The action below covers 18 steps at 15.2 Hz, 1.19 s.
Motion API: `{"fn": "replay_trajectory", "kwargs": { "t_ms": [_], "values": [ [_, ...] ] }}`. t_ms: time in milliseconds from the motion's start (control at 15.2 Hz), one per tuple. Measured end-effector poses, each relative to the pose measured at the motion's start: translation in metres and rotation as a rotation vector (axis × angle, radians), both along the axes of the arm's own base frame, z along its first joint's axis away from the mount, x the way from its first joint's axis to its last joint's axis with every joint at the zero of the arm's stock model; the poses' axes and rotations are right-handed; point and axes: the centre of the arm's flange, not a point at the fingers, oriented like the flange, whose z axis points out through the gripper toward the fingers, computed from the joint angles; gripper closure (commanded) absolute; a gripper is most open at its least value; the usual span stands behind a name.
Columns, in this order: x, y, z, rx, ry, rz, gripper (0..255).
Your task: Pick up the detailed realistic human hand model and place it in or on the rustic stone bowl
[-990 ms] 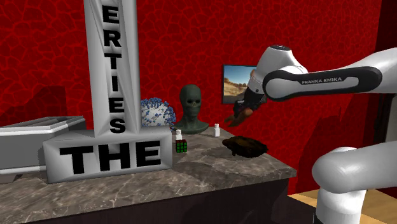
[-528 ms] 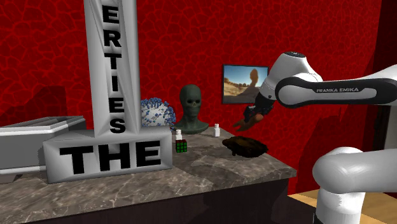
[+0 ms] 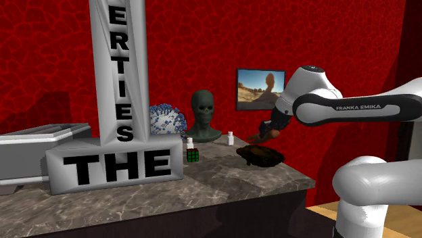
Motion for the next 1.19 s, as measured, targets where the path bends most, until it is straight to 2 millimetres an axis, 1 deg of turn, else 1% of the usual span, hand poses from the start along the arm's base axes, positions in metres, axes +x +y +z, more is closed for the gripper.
{"fn": "replay_trajectory", "kwargs": {
  "t_ms": [330,396,792,858,990,1056,1188],
  "values": [
    [0.0,0.0,-0.001,0.0,0.0,0.0,255],
    [0.0,0.0,-0.001,0.0,0.0,0.0,0],
    [0.0,0.0,-0.001,0.0,-0.001,0.0,0],
    [-0.003,0.002,0.003,0.0,-0.002,0.0,0],
    [-0.016,0.006,0.02,-0.001,-0.003,0.001,0],
    [-0.021,0.011,0.027,-0.001,-0.003,0.0,0],
    [-0.026,0.012,0.035,0.0,-0.002,0.0,0]
  ]
}}
